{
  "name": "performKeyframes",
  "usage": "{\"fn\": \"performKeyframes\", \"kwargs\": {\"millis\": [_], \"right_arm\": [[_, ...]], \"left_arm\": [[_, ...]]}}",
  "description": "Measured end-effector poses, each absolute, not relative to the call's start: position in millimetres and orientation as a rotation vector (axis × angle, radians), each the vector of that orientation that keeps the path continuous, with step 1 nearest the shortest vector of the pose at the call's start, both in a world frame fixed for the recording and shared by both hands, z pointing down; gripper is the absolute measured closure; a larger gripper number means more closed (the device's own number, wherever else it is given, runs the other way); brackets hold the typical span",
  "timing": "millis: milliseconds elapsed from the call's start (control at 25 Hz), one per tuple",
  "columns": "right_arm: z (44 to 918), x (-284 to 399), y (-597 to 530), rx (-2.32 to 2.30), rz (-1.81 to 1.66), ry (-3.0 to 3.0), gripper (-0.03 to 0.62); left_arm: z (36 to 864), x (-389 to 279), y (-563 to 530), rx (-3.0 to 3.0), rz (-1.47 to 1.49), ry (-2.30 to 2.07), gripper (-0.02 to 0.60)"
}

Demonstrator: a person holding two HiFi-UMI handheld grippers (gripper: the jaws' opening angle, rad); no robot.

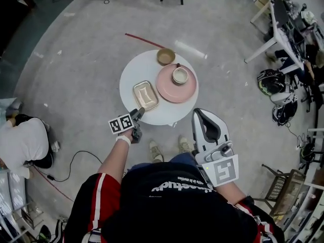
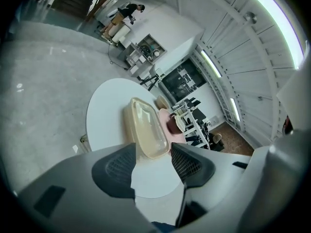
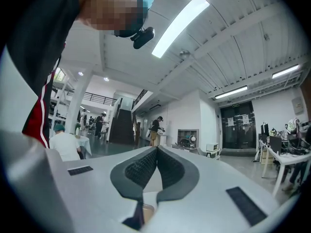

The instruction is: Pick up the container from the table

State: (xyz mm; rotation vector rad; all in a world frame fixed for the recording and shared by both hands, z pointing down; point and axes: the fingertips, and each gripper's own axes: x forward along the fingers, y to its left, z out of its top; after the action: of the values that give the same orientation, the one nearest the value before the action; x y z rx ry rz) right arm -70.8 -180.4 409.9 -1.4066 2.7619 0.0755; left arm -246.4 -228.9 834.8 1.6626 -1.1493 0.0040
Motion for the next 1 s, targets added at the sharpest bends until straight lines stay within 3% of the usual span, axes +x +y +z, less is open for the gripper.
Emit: {"fn": "performKeyframes", "kwargs": {"millis": [1000], "right_arm": [[421.9, -45.0, -170.4, -1.518, 0.025, 2.782, 0.579]], "left_arm": [[885.9, -238.3, -235.4, 1.419, -0.175, -1.093, 0.368]]}}
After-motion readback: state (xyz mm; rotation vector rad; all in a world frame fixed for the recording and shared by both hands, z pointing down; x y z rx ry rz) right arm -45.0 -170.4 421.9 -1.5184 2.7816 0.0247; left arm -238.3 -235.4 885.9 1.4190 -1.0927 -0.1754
